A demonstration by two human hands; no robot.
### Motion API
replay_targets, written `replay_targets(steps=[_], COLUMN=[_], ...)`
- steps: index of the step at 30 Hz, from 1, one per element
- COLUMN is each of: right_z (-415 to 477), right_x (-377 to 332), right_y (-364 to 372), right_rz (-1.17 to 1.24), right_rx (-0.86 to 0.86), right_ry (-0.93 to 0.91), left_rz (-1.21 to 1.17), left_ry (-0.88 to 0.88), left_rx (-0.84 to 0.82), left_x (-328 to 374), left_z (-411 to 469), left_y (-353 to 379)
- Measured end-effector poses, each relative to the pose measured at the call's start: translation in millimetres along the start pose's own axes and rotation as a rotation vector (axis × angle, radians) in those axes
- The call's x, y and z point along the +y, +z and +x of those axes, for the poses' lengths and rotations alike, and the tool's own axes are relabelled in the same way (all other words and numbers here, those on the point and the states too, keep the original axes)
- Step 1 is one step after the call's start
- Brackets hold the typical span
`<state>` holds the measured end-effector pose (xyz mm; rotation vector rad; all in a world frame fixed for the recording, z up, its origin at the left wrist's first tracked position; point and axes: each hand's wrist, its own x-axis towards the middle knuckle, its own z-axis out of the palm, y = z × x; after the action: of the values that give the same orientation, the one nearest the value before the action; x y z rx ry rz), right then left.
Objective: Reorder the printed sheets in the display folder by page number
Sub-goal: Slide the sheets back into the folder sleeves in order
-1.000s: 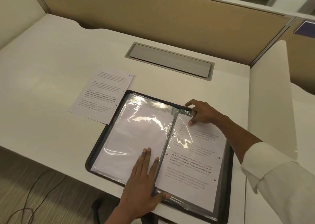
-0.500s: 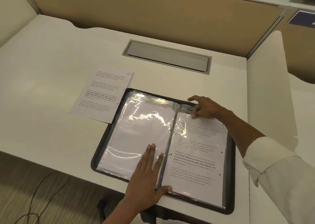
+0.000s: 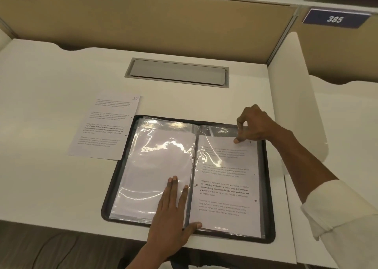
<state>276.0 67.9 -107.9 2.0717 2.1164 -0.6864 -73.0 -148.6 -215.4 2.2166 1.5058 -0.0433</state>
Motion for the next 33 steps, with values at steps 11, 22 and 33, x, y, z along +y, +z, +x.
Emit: replay_targets(steps=[11, 22, 33], right_z=[-92.2, -193.0, -201.1], right_x=[2.3, -46.3, -118.8], right_y=[101.3, 138.8, 111.8], right_rz=[1.047, 1.315, 1.135], right_rx=[0.298, -0.086, -0.242], right_ry=[0.284, 0.137, -0.381], left_rz=[0.03, -0.317, -0.663], left_ry=[-0.067, -0.252, -0.411], left_rx=[-0.065, -0.007, -0.05], left_x=[9.4, 54.2, 85.9], left_z=[5.4, 13.1, 0.6], left_y=[-13.6, -57.4, -146.3])
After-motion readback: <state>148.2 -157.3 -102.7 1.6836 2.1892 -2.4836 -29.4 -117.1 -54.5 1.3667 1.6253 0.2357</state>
